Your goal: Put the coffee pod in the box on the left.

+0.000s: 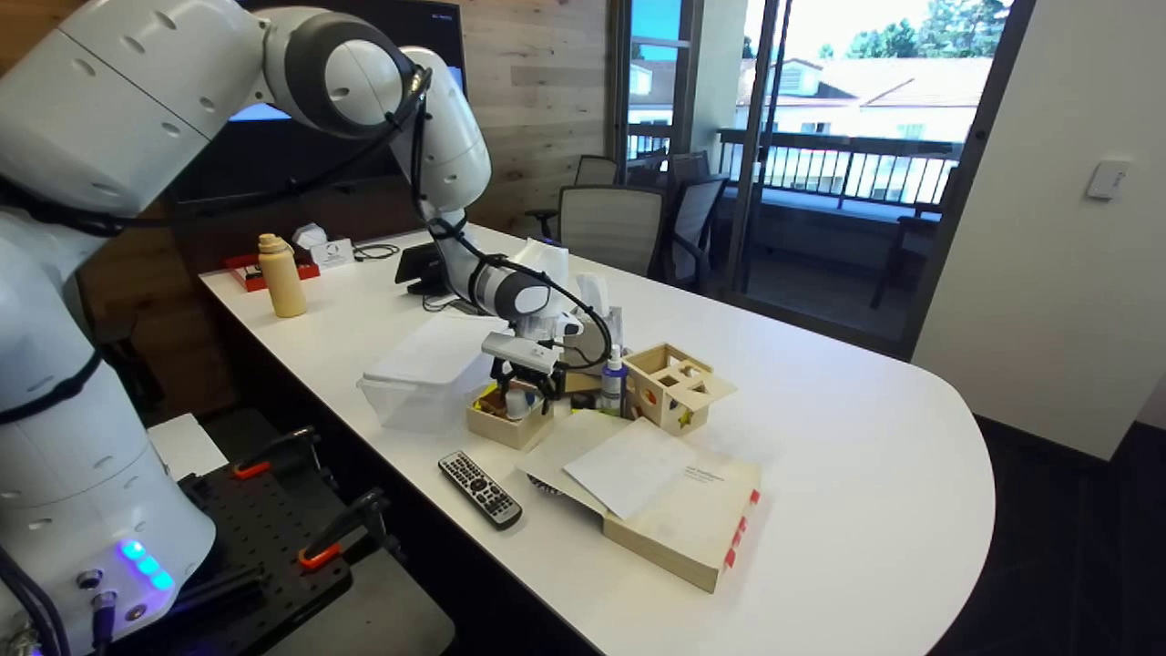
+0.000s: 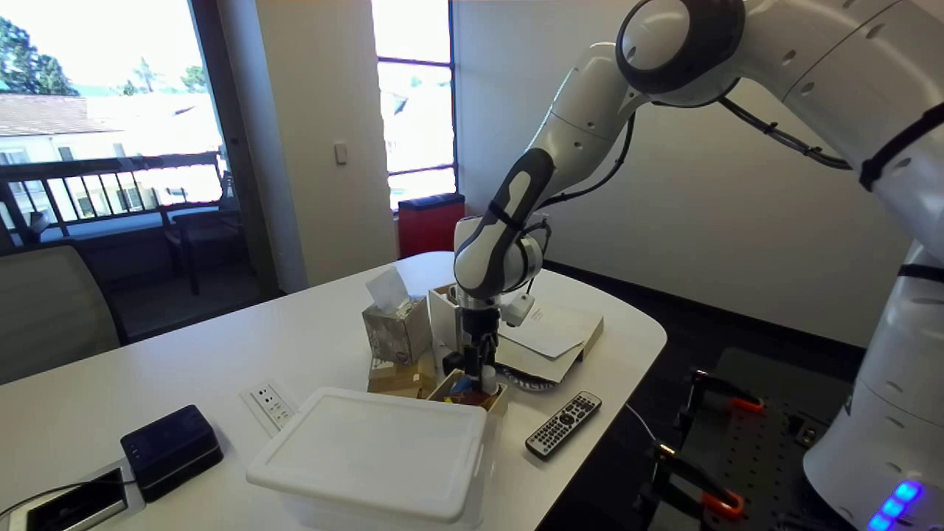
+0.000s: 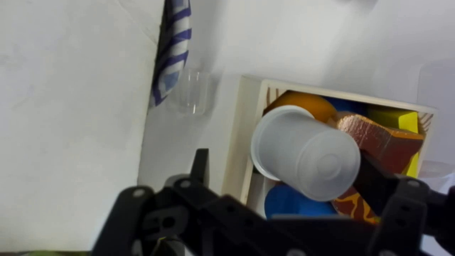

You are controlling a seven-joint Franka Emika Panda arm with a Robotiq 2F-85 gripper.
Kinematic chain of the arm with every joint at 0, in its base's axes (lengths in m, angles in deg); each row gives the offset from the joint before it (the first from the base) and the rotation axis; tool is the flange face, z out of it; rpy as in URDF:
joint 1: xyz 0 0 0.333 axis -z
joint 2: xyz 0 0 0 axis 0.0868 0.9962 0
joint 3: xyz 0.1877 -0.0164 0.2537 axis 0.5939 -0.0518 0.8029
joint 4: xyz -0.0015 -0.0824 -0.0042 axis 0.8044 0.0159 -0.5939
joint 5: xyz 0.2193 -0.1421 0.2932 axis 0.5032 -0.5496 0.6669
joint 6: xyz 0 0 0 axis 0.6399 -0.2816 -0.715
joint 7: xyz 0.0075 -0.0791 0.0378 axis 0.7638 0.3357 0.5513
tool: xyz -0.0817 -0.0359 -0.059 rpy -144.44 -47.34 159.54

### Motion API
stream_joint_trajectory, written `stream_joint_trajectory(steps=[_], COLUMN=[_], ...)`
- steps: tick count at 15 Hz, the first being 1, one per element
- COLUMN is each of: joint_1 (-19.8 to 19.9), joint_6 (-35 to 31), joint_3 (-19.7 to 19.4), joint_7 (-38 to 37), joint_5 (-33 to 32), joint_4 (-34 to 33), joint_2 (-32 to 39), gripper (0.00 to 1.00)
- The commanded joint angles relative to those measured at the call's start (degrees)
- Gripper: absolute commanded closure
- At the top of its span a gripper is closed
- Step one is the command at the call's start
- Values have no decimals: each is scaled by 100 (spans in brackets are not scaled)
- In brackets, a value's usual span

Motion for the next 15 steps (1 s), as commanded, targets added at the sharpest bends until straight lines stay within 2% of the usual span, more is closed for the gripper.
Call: stream_joint_trajectory(steps=[1,7,15], joint_1=[135,328,456], joint_6=[199,392,633], joint_3=[108,202,145], joint_7=[173,181,413], joint_5=[140,362,913], joint_4=[-55,238,1129], joint_2=[-136,-782,-2279], gripper=[0,0,0])
